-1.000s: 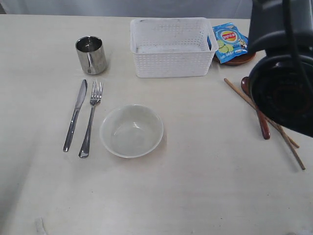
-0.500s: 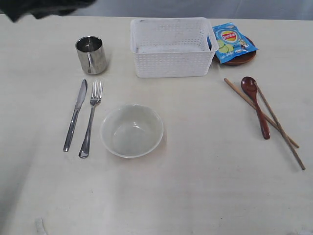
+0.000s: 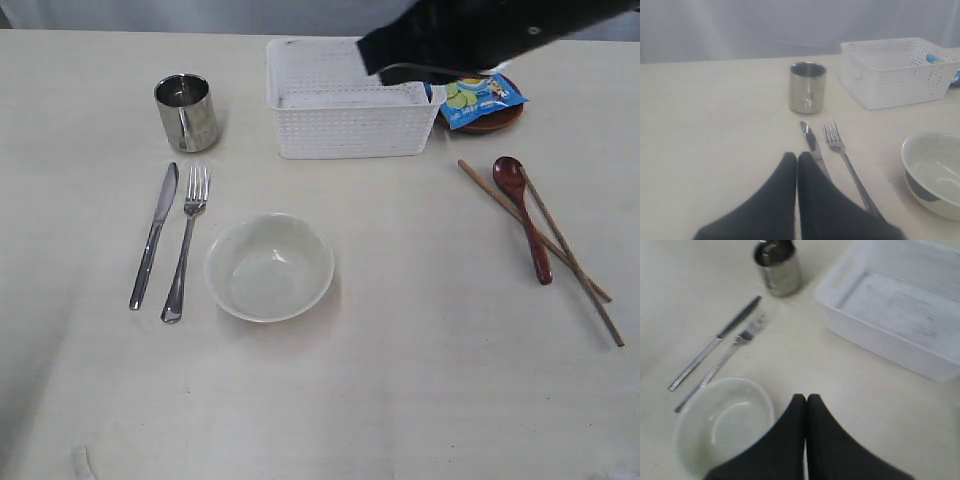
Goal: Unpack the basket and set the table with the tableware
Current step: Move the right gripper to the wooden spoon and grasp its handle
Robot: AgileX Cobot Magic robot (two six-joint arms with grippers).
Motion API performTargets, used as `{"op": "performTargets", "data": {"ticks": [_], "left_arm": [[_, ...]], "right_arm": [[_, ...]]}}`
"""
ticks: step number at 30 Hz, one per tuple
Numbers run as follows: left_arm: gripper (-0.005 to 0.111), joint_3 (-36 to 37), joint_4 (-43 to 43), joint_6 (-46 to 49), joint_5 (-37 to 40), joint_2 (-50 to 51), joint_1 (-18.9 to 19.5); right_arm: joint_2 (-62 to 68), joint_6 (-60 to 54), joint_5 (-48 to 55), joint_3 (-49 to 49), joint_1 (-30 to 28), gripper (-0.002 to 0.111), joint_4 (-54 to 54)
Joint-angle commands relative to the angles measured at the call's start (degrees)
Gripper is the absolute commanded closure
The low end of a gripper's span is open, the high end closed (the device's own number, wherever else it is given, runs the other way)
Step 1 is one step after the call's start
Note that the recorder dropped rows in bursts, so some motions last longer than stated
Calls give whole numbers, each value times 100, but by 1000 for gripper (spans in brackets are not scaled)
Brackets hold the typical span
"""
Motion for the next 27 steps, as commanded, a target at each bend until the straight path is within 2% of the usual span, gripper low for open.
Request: {"op": "performTargets", "data": {"ticks": [1,4,7,19,27], "left_arm": [[107,18,14,-17,-10,-19,-33],[107,18,14,-17,-10,-19,-33],[107,18,14,-17,-10,-19,-33],[107,18,2,-17,-10,-19,-33],[107,18,2,-17,-10,-19,-33]], "right_arm": [[4,1401,99,281,-754,109,-1277],[163,2057,208,461,-1125,109,-1829],[392,2057,460,606,-1319,109,-1886],[1255,2057,633,781,-1374,109,-2097],[1430,2569,817,781,-1374,109,-2543]]}}
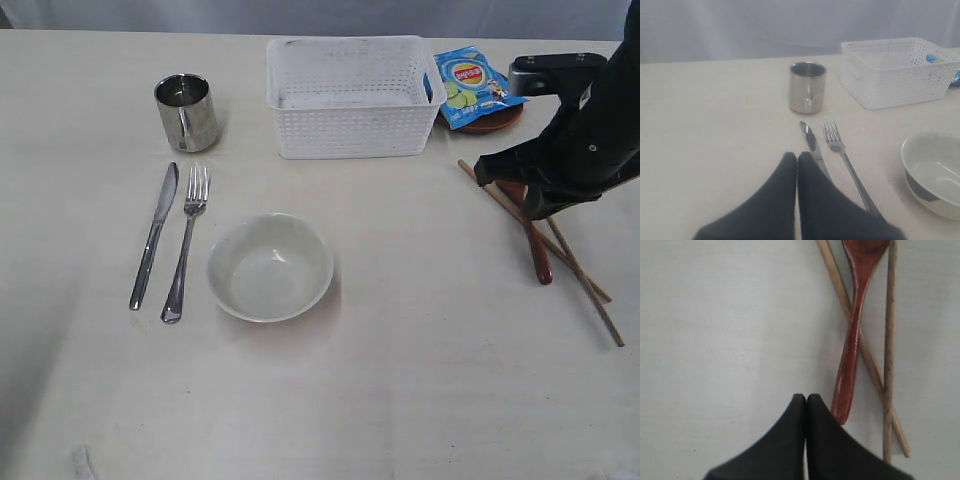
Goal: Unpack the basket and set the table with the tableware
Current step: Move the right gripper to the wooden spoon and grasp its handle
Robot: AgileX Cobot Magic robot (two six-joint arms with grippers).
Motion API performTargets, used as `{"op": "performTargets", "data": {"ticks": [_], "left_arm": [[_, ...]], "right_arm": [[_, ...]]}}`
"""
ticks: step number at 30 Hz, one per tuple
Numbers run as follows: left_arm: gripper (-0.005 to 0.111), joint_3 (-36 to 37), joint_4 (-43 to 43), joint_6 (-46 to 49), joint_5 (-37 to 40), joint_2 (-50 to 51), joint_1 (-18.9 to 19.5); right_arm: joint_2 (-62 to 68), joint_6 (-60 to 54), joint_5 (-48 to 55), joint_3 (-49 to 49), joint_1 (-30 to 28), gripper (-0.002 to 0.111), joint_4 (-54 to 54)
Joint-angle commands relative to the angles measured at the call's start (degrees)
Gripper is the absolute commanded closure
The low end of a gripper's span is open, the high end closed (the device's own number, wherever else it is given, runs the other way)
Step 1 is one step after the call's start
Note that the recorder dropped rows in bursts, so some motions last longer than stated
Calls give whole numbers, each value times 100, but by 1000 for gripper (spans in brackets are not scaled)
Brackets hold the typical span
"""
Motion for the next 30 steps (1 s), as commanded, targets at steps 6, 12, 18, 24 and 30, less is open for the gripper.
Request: {"op": "performTargets", "data": {"ticks": [6,12,18,24,30], "left_arm": [[107,18,2,-17,-10,-19,-33],[107,18,2,-17,-10,-19,-33],[107,18,2,-17,-10,-19,-33],[107,18,2,-17,-10,-19,-33],[107,18,2,-5,-10,-19,-33]], "right_arm": [[447,176,-56,6,-209,108,-488],[753,48,-255,-5,-721,108,-168],[786,-916,-416,-29,-762,106,728],[799,-926,-554,-29,-775,72,640],[1034,-915,-590,-29,-775,68,640]]}}
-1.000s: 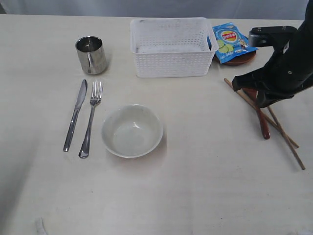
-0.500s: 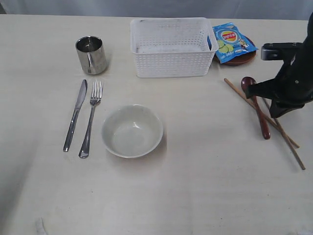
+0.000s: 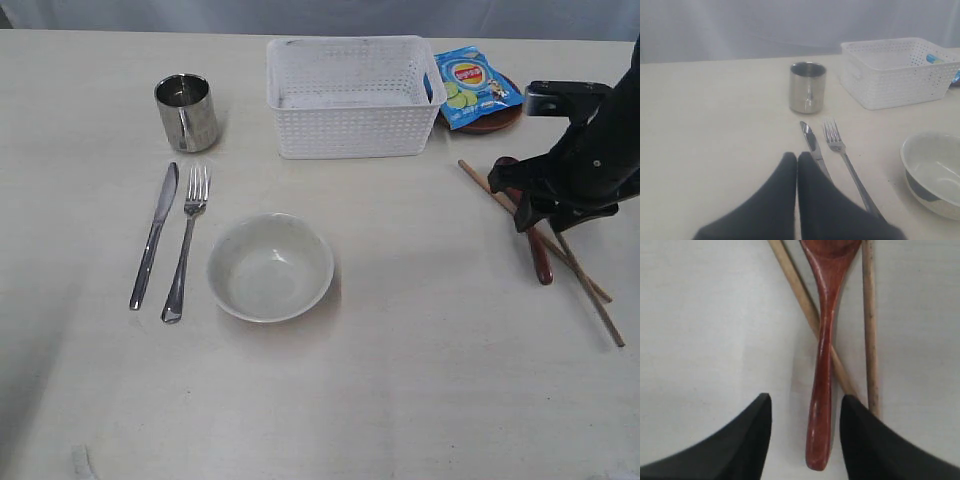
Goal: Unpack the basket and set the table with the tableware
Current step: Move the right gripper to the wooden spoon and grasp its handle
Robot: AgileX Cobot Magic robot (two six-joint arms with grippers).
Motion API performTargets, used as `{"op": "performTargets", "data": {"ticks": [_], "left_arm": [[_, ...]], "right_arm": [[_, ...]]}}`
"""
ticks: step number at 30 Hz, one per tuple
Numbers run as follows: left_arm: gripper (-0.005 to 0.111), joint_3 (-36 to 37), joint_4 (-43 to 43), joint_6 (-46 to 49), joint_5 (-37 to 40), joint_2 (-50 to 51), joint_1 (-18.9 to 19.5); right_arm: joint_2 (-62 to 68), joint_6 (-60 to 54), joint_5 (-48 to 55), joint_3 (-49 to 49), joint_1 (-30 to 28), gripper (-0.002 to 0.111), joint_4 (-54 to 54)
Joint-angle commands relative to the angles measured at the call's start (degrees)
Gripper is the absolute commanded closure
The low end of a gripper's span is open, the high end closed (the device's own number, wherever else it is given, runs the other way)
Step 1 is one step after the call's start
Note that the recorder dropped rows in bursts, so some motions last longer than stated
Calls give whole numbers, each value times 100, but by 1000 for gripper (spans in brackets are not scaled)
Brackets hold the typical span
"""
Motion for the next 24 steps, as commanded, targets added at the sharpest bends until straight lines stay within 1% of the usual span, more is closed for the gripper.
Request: {"op": "performTargets", "data": {"ticks": [1,15,16,18,20,21,24], "left_arm": [[107,18,2,-5,-10,-19,-33],[107,18,2,-16,-10,-19,-33],[107,18,2,-16,-10,-19,-33],[107,18,2,-16,-10,-19,-33],[107,18,2,-16,-10,-19,-33],[107,18,2,-16,-10,-19,-33],[107,18,2,-16,-10,-19,-33]], "right_arm": [[260,-43,-71,-19,-23,69,-13],[753,-43,-272,-19,-23,71,-58],[732,-43,-272,-48,-23,74,-47],[693,-43,-143,-138,-23,87,-47],[654,-43,13,-219,-23,103,-47],[628,-43,44,-263,-23,109,-47],[507,-32,86,-287,-9,109,-47]]}}
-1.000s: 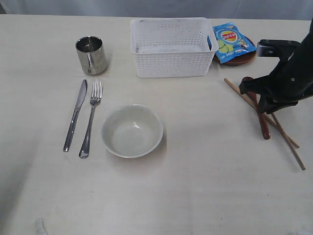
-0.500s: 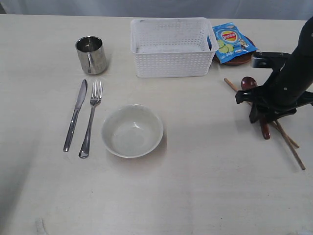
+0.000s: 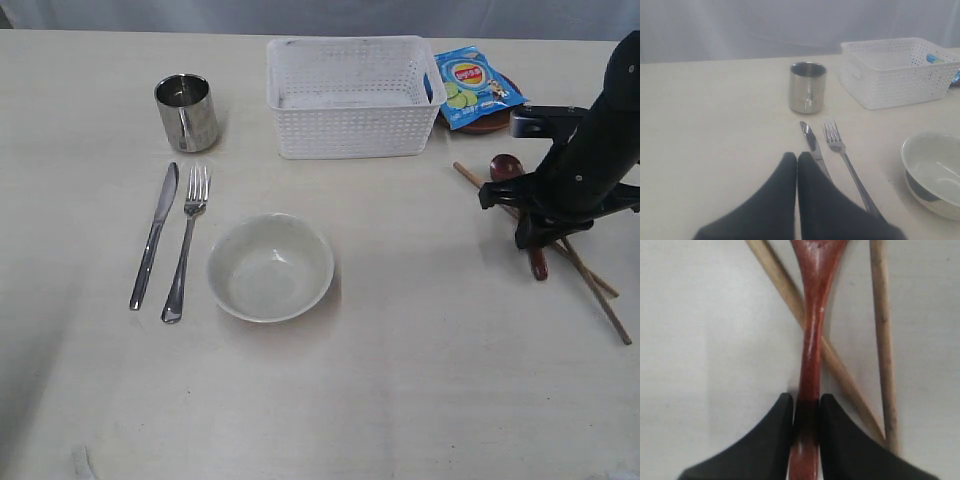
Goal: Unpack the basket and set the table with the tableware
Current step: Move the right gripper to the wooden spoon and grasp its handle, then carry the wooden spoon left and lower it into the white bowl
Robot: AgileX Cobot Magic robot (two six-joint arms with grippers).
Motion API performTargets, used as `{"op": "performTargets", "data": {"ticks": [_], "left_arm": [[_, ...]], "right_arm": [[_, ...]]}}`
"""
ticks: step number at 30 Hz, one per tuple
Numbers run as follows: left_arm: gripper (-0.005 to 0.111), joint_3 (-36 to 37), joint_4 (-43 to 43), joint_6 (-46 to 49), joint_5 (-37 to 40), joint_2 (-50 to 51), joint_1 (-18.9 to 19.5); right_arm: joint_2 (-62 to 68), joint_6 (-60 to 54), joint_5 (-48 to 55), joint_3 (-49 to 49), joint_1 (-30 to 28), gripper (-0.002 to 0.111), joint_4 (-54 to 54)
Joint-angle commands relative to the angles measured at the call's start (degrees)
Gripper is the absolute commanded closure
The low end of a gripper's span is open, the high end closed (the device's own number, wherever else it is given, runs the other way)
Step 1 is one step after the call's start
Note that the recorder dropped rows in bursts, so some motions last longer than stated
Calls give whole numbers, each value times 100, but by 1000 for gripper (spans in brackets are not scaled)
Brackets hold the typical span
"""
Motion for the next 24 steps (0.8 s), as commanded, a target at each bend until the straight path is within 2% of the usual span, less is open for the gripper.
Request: {"op": "performTargets", "data": {"ticks": [1,9,16,24], "left_arm": [[107,18,2,-16,-10,-19,-33],[107,18,2,-16,-10,-19,-33],[107,18,2,-16,-10,-19,-33],[107,18,2,-16,-10,-19,-33]], "right_arm": [[-208,-35,97,-72,28,109,-14],[-1171,-312,103,-72,665,109,339],[-1834,-994,386,-72,1624,109,863],[-1904,-1558,628,-72,2786,109,879]]}}
